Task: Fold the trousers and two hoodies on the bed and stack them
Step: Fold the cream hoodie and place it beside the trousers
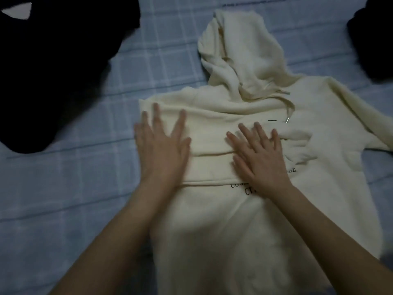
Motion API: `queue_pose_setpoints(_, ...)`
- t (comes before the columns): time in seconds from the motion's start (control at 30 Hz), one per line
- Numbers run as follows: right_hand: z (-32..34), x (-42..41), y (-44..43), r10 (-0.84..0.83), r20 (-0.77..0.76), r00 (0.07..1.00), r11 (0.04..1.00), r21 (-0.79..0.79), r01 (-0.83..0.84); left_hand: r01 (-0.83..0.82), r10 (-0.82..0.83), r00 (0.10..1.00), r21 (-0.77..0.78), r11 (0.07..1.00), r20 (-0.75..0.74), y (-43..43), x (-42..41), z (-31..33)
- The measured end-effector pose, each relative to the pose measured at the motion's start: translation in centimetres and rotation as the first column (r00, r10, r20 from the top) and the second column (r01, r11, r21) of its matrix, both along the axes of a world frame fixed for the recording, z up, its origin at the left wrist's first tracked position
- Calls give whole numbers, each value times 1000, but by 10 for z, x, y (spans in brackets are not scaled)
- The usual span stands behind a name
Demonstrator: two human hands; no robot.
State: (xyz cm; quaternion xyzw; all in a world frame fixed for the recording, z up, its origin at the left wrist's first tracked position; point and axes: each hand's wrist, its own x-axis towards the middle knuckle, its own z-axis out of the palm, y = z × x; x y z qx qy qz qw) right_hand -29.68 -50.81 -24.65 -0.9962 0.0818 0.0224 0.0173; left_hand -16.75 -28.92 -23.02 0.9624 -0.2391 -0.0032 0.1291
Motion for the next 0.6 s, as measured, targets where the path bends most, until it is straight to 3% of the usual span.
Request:
queue_pose_setpoints(0.07,-5,-19,-17,-111,-7,994,993,-39,111,268,-269,963,19,963,25,-22,-20,-10)
queue_pose_setpoints(0.13,-16,-31,-23,-176,-23,984,984,-28,176,379,-377,925,106,919,-42,-33,-29,-32)
queue_pose_setpoints(0.27,-34,-31,-26,-174,18,985,985,2,174,391,-382,920,154,908,-85,-31,-28,-59)
queue_pose_setpoints(0.47,-28,-32,-30,-157,61,986,985,79,153,354,-310,928,226,908,-207,-46,-30,-30)
queue_pose_setpoints(0.53,-22,-33,-33,-132,52,990,980,156,122,259,-222,955,184,948,-198,-63,-38,-18)
queue_pose_setpoints(0.6,-11,-38,-44,-107,72,992,941,330,78,219,-208,970,78,973,-129,-89,-53,-9)
